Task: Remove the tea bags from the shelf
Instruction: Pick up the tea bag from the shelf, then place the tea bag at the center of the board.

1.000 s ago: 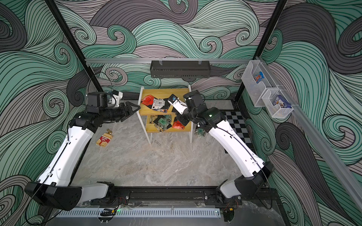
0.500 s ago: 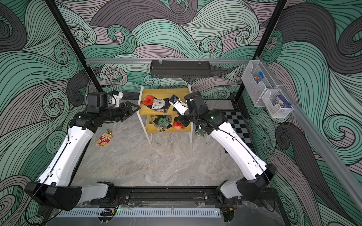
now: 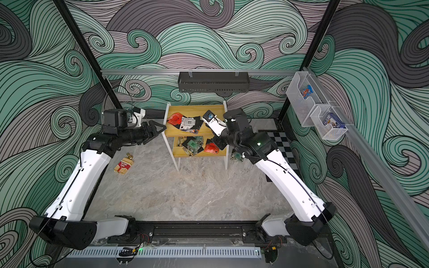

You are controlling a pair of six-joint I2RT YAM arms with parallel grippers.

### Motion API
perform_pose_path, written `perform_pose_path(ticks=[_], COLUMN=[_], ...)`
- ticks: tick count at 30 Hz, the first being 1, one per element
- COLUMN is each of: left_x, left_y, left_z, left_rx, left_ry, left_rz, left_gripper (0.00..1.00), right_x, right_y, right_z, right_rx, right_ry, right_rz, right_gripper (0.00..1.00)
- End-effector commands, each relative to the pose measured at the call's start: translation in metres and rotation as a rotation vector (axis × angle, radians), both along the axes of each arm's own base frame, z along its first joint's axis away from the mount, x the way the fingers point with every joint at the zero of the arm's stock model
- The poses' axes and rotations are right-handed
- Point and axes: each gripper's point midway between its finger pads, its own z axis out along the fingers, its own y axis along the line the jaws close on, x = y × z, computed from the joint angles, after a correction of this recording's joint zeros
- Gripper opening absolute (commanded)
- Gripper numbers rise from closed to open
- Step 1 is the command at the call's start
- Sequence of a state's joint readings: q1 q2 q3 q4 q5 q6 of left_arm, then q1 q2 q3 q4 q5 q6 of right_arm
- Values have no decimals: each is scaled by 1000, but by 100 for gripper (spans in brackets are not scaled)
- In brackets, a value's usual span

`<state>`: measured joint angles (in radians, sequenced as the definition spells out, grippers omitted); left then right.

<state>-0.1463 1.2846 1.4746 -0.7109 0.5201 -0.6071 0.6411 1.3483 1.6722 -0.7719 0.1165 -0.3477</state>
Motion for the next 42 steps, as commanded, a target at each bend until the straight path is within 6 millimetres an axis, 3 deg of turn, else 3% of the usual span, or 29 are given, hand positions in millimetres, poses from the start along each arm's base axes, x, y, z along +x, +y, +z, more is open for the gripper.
perform_pose_path(ticks=[1, 13, 22, 28, 42], left_x=[-7, -11, -13, -14, -13], left_y=[6, 3, -2, -3, -3], left_z=[7, 30, 32, 30, 20], left_rx=[19, 8, -7, -6, -1], left_ry=[-6, -54, -57, -53, -31], left_rz=[16, -7, -35, -40, -40], left_gripper=[72, 74, 76, 76, 75], right_x=[-6, -23, -28, -23, -5], right_y=[1, -33, -80, -117, -194], right_z=[26, 69, 60, 31, -84], right_rx=[71, 144, 90, 32, 52], right_ry=[-63, -179, -226, -208, 63], right_rz=[6, -95, -293, -476, -837], right_gripper=[7, 5, 5, 5, 2])
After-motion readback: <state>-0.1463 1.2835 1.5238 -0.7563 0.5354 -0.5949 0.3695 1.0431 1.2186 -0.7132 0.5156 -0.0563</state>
